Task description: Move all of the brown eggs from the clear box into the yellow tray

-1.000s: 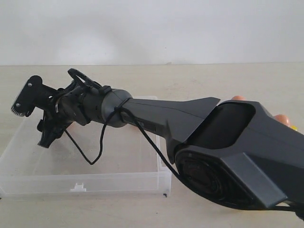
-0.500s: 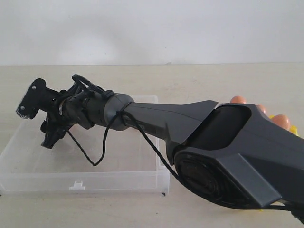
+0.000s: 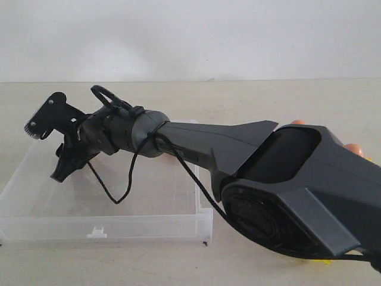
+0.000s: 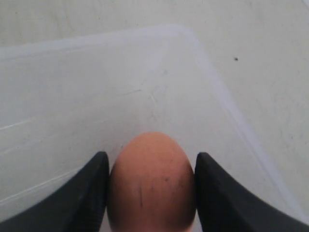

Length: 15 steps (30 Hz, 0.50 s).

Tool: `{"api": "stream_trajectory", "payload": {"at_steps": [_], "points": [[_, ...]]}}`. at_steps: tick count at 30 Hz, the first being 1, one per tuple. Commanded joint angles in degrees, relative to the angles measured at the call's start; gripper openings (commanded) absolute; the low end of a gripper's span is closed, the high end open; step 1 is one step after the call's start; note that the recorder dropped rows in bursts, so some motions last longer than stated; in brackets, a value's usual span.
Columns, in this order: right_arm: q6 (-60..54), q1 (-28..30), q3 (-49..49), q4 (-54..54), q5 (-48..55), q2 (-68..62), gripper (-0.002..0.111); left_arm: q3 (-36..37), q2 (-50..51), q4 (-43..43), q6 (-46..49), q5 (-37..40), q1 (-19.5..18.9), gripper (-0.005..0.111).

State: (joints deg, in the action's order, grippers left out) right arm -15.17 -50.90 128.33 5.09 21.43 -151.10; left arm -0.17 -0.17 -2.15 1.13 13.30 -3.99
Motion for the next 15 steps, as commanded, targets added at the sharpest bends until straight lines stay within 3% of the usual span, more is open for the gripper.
{"api": "stream_trajectory", "payload": {"at_steps": [1, 15], "points": [[9.6, 0.2, -0.2, 0.3, 5.7, 3.4, 0.000, 0.2, 0.2, 0.1, 0.0, 0.0, 0.0, -0.004], [15.6, 0.2, -0.4, -0.1, 16.1, 14.6, 0.000, 0.2, 0.2, 0.1, 0.0, 0.0, 0.0, -0.004]]}}
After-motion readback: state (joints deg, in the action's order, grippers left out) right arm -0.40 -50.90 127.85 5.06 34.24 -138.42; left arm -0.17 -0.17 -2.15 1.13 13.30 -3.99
